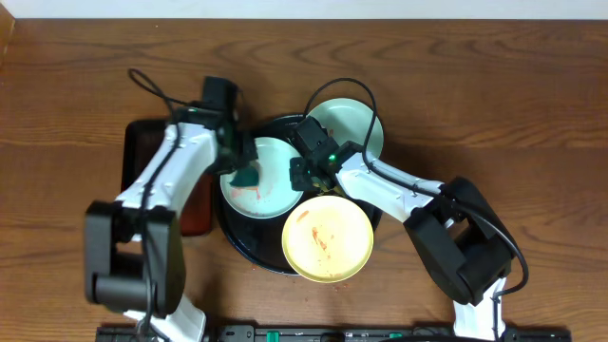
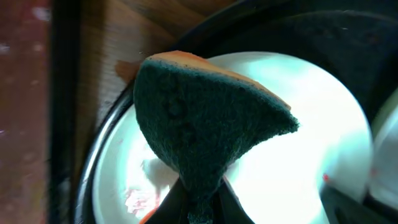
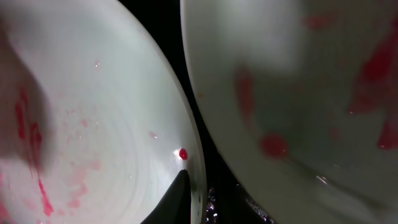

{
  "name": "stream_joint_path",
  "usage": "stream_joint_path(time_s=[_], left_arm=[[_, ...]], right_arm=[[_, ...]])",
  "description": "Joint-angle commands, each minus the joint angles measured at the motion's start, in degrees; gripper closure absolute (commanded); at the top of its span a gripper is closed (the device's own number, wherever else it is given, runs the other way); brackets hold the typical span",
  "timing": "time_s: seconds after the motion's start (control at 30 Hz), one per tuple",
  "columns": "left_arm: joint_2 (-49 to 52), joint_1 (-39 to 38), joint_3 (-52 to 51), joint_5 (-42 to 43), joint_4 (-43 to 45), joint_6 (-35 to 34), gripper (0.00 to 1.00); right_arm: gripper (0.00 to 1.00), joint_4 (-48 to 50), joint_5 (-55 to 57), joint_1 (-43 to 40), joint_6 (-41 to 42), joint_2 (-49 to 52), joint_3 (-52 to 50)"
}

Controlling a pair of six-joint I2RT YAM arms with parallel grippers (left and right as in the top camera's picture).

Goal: Clean dirty plates on tray and stack at the side
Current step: 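Scrub the left pale green plate with the sponge in the left gripper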

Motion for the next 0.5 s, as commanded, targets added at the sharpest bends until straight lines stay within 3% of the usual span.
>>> stream_joint_path(time_s=[0.0,0.23,0.47], left_arm=[[3.5,-1.9,-0.4,-5.2,1.6,-4.6,0.93],[8.7,-2.8,-0.4,-0.2,-0.6,-5.6,0.93],[8.8,-2.9,-0.4,22.1,-3.8,10.0,0.93]], right_arm=[[0.87,-1.1,2.1,0.5,-0.7,1.8,-0.3],[0.87,-1.3,2.1,0.5,-0.7,1.8,-0.3],[0.87,-1.3,2.1,0.5,-0.7,1.8,-0.3]])
